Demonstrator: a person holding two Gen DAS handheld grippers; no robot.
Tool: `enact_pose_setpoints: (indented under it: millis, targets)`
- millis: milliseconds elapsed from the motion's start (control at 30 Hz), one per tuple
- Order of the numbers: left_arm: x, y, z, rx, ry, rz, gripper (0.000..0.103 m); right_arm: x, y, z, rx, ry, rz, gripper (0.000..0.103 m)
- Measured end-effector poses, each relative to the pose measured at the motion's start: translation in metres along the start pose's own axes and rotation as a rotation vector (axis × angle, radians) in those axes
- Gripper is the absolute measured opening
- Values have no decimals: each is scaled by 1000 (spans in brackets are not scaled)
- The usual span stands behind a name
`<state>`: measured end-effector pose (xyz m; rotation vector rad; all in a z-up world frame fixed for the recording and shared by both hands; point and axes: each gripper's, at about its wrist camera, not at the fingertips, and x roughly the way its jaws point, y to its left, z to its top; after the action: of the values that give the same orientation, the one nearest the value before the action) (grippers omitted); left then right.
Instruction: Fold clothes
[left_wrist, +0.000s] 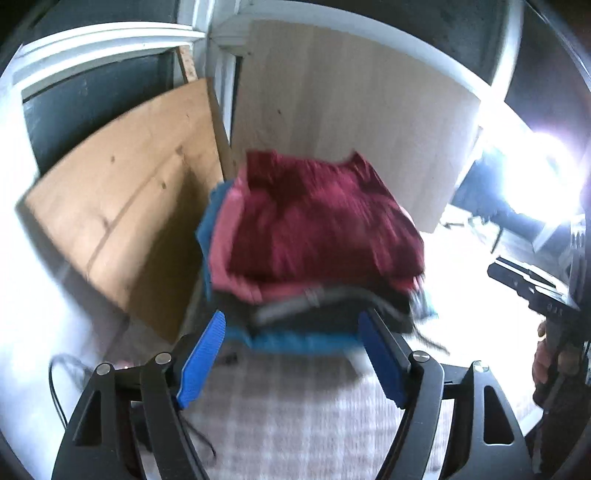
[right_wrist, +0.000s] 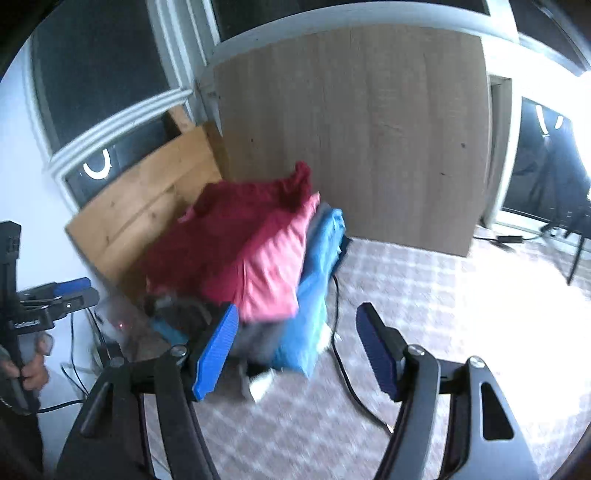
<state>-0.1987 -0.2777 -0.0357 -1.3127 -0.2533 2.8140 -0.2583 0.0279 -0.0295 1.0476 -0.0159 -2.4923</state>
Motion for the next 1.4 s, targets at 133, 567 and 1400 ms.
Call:
enact_pose_setpoints:
  millis: [133, 567, 1400]
  targets:
    - [-9, -21, -20, -5, 8, 8, 73, -12, 12, -17, -5, 13, -4, 66]
    - [-25, -54, -55, 9, -14, 114, 77, -53, 16, -69, -17, 15, -71, 66]
    - [-96, -174, -143, -131, -29, 195, 77, -145, -75, -158, 10, 78, -81, 66]
